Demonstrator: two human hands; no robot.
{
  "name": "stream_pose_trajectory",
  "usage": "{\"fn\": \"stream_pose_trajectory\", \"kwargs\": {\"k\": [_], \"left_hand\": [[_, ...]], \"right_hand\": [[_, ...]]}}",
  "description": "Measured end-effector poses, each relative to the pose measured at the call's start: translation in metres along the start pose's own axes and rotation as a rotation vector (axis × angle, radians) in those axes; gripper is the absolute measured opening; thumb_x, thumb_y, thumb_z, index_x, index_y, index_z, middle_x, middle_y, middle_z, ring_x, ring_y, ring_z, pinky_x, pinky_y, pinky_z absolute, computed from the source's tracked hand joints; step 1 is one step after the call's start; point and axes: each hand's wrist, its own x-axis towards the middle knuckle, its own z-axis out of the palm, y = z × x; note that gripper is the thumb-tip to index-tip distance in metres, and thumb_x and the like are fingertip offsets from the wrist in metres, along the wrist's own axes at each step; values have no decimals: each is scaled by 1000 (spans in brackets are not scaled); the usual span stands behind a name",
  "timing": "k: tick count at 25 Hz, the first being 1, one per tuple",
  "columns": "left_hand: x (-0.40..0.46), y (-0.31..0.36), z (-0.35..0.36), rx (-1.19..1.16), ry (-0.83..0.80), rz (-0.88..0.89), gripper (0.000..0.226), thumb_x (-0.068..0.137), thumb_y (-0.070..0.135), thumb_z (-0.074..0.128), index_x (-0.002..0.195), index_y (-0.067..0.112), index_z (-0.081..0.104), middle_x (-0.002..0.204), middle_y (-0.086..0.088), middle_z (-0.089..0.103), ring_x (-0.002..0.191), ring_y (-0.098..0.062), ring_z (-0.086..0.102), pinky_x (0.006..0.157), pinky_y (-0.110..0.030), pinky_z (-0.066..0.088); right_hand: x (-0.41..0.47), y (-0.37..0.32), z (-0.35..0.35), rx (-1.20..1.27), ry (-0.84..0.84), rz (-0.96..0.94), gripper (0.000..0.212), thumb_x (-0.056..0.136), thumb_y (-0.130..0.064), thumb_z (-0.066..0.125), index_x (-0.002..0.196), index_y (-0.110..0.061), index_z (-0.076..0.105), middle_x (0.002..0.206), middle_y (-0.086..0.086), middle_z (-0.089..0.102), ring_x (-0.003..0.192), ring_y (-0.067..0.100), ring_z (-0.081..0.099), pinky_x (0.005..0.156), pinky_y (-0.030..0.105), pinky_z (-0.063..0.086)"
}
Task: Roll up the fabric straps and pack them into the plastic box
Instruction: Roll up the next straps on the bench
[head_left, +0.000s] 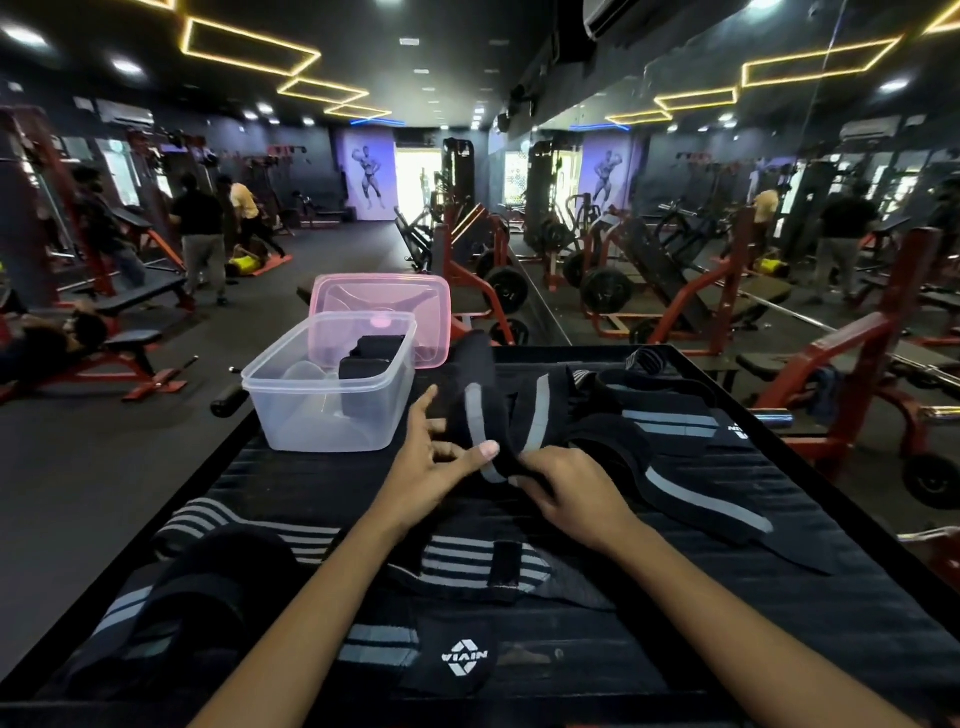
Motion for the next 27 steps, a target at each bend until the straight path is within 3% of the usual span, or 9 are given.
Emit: {"fn": "stream_pose_trajectory", "kwargs": {"k": [3, 6, 11, 14, 17, 20, 23, 25, 27], "left_hand": [[2, 2, 14, 119, 43, -49, 121, 61, 67, 73, 153, 25, 7, 151, 3, 27, 136, -16, 37, 112, -33, 34], [12, 1, 17, -14, -5, -115, 125, 55, 84, 61, 152, 28, 7, 158, 7, 18, 145, -10, 21, 120, -38, 21], [19, -17, -11, -161, -208, -36, 71, 62, 31, 87, 124, 19, 55, 119, -1, 68, 113, -16, 63, 99, -34, 48], [18, -18, -14, -43, -227, 6, 41, 71, 3, 80, 107, 16, 64, 104, 1, 74, 100, -13, 68, 86, -21, 51], [16, -17, -8, -113, -224, 11, 37, 78, -5, 71, 110, 13, 61, 108, 0, 71, 101, -10, 67, 85, -20, 50], [16, -15, -2, -255, -255, -6, 50, 85, -10, 59, 125, 16, 46, 123, 1, 62, 114, -10, 59, 93, -22, 49], [24, -2, 0, -599, -107, -115, 36, 85, -16, 38, 104, 15, 44, 98, -4, 59, 83, -15, 58, 73, -28, 50], [32, 3, -3, -769, 13, -159, 31, 83, -9, 32, 99, 13, 47, 91, -6, 57, 74, -17, 54, 66, -31, 47], [43, 4, -9, -903, 80, -203, 30, 79, 0, 33, 95, 9, 56, 85, -10, 62, 72, -21, 57, 64, -31, 52]], "right_hand": [[11, -25, 2, -24, 141, -66, 12, 91, -17, 53, 90, -8, 60, 84, 9, 67, 76, 30, 63, 60, 40, 49], [34, -42, -5, 205, 253, 5, 8, 88, -10, 55, 81, -11, 57, 72, 0, 60, 66, 20, 58, 57, 38, 46], [60, -43, -25, 738, 414, 227, 12, 88, -9, 65, 99, -9, 69, 85, 1, 71, 77, 9, 66, 71, 24, 52], [72, -45, -47, 1171, 425, 326, 17, 90, 2, 59, 104, -3, 66, 78, 1, 72, 66, 4, 67, 56, 16, 52], [87, -31, -56, 1123, 462, 405, 15, 90, 0, 59, 99, -10, 66, 78, 0, 72, 71, 8, 69, 58, 18, 53], [94, -16, -38, 1037, 365, 546, 9, 93, -12, 59, 88, -11, 66, 82, 5, 70, 75, 18, 65, 62, 21, 51], [84, -13, -21, 1168, 87, 676, 34, 96, -37, 52, 75, -12, 60, 66, -2, 67, 64, 13, 63, 57, 26, 49], [71, -10, -13, 1220, -89, 598, 32, 92, -50, 52, 90, -21, 67, 87, -3, 73, 84, 12, 69, 72, 31, 54], [54, -3, -11, 948, -263, 394, 43, 79, -51, 64, 116, -30, 62, 119, 3, 68, 107, 14, 63, 91, 30, 49]]}}
